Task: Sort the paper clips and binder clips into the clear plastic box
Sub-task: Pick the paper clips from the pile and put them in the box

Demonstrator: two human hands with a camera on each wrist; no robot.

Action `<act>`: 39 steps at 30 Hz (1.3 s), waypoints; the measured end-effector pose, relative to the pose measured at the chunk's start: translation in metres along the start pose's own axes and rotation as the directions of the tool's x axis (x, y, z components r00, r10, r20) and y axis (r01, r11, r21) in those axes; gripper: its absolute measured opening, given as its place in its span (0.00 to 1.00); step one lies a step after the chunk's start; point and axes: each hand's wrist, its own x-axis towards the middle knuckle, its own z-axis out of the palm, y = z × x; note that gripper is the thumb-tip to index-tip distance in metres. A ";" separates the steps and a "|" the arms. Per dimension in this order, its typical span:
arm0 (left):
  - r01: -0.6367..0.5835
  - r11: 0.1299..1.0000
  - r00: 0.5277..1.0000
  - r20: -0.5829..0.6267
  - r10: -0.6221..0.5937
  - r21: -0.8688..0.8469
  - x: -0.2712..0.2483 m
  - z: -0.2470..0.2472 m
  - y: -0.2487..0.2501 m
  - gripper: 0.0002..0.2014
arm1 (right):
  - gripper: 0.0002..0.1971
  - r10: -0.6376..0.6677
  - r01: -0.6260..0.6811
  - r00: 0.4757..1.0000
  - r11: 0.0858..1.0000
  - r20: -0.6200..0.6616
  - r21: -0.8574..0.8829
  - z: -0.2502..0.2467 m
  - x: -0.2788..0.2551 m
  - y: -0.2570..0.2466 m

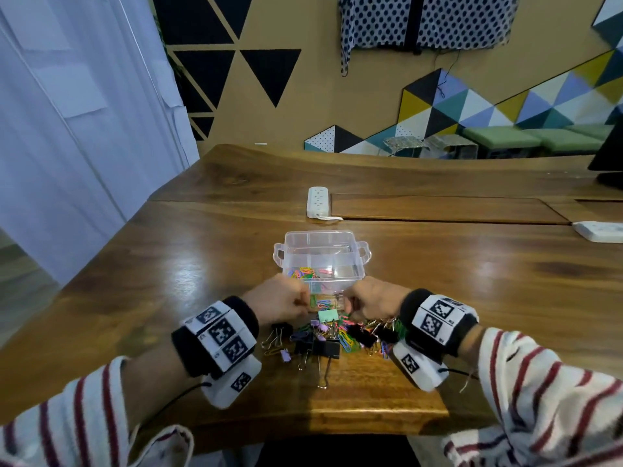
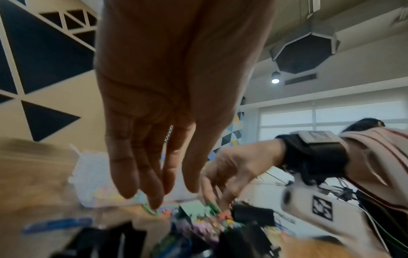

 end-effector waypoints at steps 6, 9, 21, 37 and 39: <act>0.093 0.985 0.981 0.153 -0.115 0.144 0.017 0.025 0.014 0.21 | 0.05 0.021 0.017 0.992 0.958 -0.127 0.287 -0.021 -0.009 0.009; 0.151 0.984 0.972 0.168 -0.166 0.097 0.026 0.026 0.020 0.21 | 0.09 -0.010 0.076 0.989 0.885 -0.145 0.460 -0.030 -0.014 0.016; 0.097 0.986 0.989 0.122 -0.080 -0.135 0.011 0.002 0.007 0.12 | 0.07 0.016 0.083 0.973 0.906 -0.230 0.416 -0.030 -0.003 0.012; 0.143 0.990 0.977 0.159 -0.140 -0.012 0.019 -0.005 -0.007 0.16 | 0.06 0.177 0.094 0.901 0.811 -0.396 0.577 -0.048 0.028 -0.007; 0.160 0.986 0.973 0.175 -0.151 -0.041 0.020 -0.007 -0.011 0.13 | 0.07 0.179 0.108 0.900 0.791 -0.397 0.602 -0.049 0.031 -0.010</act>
